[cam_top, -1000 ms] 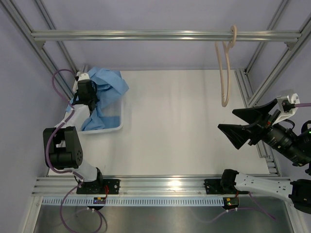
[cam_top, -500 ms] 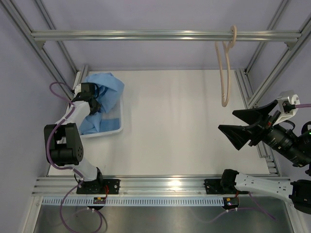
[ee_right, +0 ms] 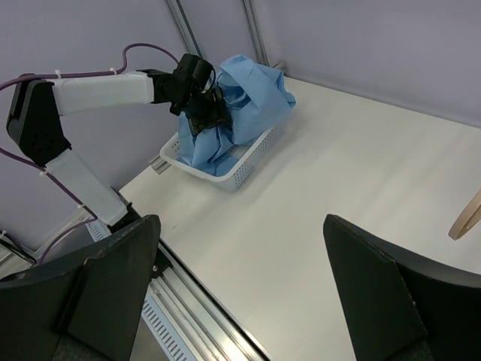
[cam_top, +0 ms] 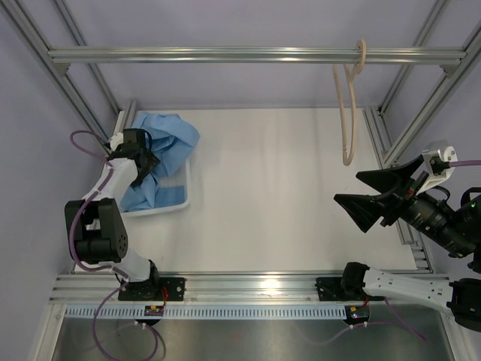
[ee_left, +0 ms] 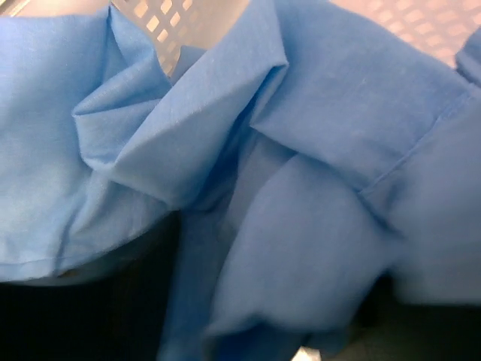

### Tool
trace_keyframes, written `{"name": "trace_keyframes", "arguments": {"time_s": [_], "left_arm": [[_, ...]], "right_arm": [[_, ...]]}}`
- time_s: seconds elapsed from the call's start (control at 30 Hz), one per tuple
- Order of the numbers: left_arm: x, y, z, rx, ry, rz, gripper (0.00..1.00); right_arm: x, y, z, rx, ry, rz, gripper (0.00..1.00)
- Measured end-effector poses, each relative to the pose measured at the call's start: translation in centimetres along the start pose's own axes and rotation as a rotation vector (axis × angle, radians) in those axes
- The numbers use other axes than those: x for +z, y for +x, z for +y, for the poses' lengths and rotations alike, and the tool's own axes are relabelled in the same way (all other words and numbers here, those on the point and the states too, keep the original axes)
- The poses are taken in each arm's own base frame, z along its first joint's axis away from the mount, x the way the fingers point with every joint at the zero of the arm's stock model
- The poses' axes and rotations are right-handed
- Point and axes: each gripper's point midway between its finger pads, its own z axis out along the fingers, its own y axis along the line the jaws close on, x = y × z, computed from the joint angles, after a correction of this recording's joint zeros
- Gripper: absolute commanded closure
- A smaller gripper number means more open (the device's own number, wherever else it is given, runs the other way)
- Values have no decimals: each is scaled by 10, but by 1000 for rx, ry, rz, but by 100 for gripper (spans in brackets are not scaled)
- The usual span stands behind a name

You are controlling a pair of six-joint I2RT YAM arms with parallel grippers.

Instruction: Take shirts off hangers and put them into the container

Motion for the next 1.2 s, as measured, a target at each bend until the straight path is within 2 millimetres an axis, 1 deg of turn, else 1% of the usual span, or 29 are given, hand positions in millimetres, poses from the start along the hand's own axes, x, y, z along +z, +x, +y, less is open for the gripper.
{"name": "trace_keyframes", "arguments": {"time_s": [0.07, 0.17, 0.27, 0.37, 0.43, 0.47, 0.5, 0.57, 0.67, 0.73, 0.8, 0.87, 0.9, 0.93, 1.03, 1.1, 1.2], "left_arm": [[-12, -5, -1, 8, 26, -26, 1], [-41, -18, -5, 10, 85, -97, 1], [-78, -37, -10, -12, 163, -185, 1], [-114, -53, -10, -44, 234, -266, 1], [-139, -60, -10, -59, 282, -318, 1], [-150, -59, -13, -59, 316, -341, 1], [-163, -55, -16, -49, 364, -358, 1], [-192, -43, -26, -22, 515, -398, 1], [-238, -11, -46, 64, 826, -433, 1], [-272, 8, -58, 147, 1021, -441, 1], [-303, 24, -70, 238, 1182, -444, 1], [-323, 37, -77, 312, 1290, -446, 1], [-330, 41, -77, 334, 1325, -457, 1], [-331, 47, -74, 350, 1341, -460, 1], [-328, 54, -64, 362, 1347, -485, 1], [-322, 51, -58, 344, 1312, -509, 1], [-308, 44, -60, 327, 1231, -508, 1]], "right_arm": [[1, 1, 0, -1, 1, 1, 1], [2, 1, 0, 0, 0, -1, 1], [3, 1, 1, -1, 0, 0, 0], [4, 1, 0, -3, 5, 3, 0], [6, 2, -1, -5, 15, 6, 0], [8, 2, -2, -6, 23, 8, 0], [9, 3, -3, -7, 32, 10, 1], [13, 4, -7, -10, 61, 13, 1], [19, 12, -17, -13, 121, 26, 1], [23, 23, -23, -17, 160, 45, 1], [29, 40, -29, -24, 190, 76, 0], [33, 57, -34, -33, 209, 110, 1], [36, 64, -35, -33, 212, 116, 1], [37, 72, -37, -36, 215, 128, 0], [44, 95, -41, -42, 226, 159, 1], [52, 110, -44, -50, 246, 187, 0], [70, 129, -48, -71, 293, 230, 0]]}}
